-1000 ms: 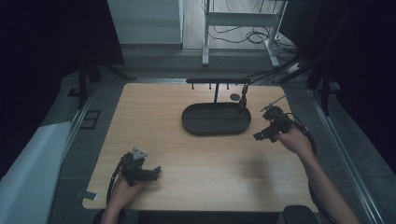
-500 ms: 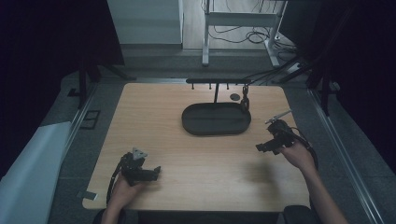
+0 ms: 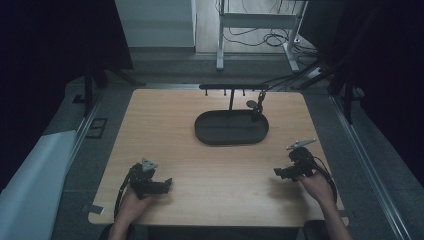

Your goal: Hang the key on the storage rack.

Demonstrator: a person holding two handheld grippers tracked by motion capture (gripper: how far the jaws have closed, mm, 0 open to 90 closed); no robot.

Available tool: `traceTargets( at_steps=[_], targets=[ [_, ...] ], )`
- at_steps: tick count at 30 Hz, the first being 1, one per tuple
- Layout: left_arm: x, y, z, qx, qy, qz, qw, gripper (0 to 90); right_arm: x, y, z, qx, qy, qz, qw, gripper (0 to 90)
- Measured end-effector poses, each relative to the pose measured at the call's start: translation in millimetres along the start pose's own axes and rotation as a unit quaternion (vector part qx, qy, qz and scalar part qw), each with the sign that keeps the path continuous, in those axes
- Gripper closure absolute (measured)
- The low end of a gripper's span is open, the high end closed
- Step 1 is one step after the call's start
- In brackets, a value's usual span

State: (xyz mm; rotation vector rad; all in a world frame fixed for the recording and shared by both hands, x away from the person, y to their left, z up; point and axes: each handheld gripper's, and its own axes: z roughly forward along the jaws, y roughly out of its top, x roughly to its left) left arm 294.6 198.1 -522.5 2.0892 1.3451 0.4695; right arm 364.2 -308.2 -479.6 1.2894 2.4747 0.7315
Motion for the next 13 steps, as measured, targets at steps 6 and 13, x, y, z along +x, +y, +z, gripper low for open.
traceTargets(
  at_steps=[6,13],
  targets=[
    [0.0,0.1,0.1,0.0,0.0,0.0,1.0,0.0,-0.4,-18.9,8.2,-0.033,-0.005,0.015,0.9993,4.2],
    [-0.4,-0.1,0.2,-0.001,0.0,0.0,1.0,0.0,0.0,-27.0,11.3,-0.04,-0.011,0.009,0.9991,4.1]
  ],
)
